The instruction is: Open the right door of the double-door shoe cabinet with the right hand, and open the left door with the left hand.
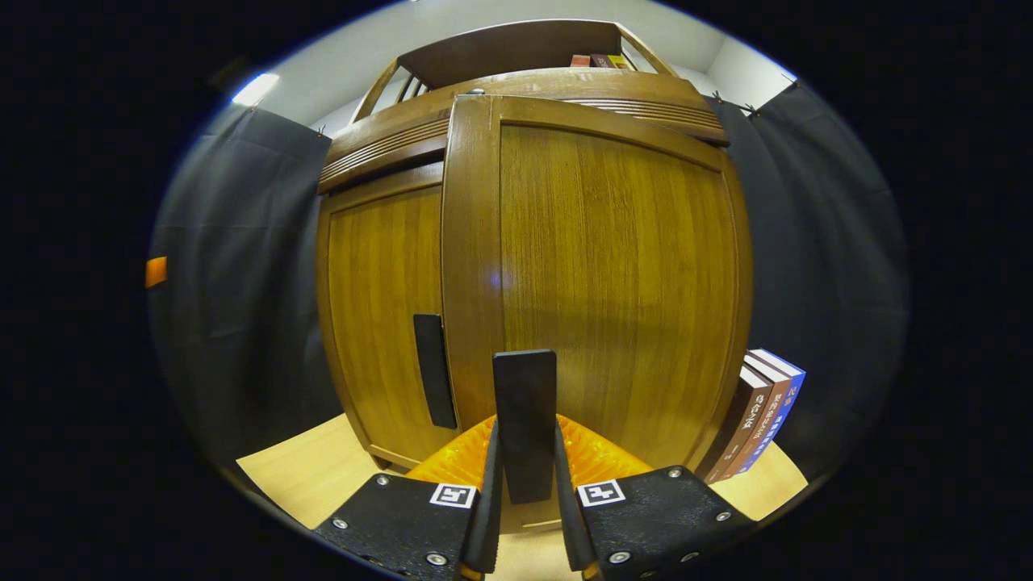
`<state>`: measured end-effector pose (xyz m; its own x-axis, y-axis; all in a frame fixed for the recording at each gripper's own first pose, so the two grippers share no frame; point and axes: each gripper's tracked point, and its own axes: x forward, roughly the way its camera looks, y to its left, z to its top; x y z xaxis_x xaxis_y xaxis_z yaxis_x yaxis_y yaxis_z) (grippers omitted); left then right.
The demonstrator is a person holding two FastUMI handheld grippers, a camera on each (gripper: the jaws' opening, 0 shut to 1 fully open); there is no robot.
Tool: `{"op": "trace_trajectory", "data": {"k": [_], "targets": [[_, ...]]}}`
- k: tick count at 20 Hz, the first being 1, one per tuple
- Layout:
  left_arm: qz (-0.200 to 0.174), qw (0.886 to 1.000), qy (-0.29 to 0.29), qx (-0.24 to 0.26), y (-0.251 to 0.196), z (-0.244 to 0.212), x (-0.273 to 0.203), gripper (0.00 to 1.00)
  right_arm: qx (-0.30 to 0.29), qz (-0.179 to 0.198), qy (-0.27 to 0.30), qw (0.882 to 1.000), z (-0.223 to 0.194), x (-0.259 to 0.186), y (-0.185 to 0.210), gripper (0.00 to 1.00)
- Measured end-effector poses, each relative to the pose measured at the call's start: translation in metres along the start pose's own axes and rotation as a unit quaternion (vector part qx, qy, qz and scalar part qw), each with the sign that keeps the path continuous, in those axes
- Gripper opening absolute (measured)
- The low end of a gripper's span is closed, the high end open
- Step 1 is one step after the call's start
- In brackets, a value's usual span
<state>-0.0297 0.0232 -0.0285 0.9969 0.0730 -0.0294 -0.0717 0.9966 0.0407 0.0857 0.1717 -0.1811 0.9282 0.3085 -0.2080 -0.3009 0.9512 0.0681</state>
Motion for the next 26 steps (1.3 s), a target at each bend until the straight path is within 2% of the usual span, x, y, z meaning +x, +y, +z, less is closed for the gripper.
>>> {"op": "trace_trajectory", "data": {"k": [9,16,17,19,20,21,23,24,25,26], "targets": [[-0.011,1.000,0.001,-0.004,-0.014,-0.001,-0.005,0.95,0.001,0.002,-0.001,1.000,-0.003,-0.058,-0.027,0.31],[-0.027,1.000,0.008,-0.007,-0.033,-0.006,-0.003,0.96,-0.008,-0.029,-0.003,1.000,-0.001,-0.091,-0.054,0.31],[-0.029,1.000,0.009,-0.007,-0.036,-0.007,-0.003,0.98,-0.008,-0.033,-0.003,0.999,-0.002,-0.095,-0.060,0.28],[-0.035,0.999,0.009,-0.003,-0.043,-0.007,-0.003,0.97,-0.008,-0.043,-0.003,0.999,-0.002,-0.105,-0.069,0.28],[-0.038,0.999,0.009,-0.001,-0.047,-0.006,-0.004,0.96,-0.009,-0.049,-0.003,0.999,-0.002,-0.110,-0.074,0.36],[-0.041,0.999,0.009,-0.001,-0.049,-0.007,-0.003,0.96,-0.010,-0.056,-0.003,0.998,-0.002,-0.115,-0.079,0.26],[-0.048,0.999,0.006,0.000,-0.057,-0.005,-0.003,0.95,-0.014,-0.068,-0.004,0.998,-0.001,-0.121,-0.087,0.23],[-0.050,0.999,0.005,0.001,-0.060,-0.004,-0.003,0.96,-0.015,-0.074,-0.004,0.997,-0.002,-0.125,-0.092,0.31],[-0.051,0.999,0.005,0.002,-0.063,-0.005,-0.003,0.98,-0.017,-0.080,-0.005,0.997,-0.002,-0.129,-0.097,0.10],[-0.053,0.999,0.005,0.004,-0.067,-0.005,-0.002,0.95,-0.021,-0.086,-0.004,0.996,-0.002,-0.132,-0.103,0.09]]}}
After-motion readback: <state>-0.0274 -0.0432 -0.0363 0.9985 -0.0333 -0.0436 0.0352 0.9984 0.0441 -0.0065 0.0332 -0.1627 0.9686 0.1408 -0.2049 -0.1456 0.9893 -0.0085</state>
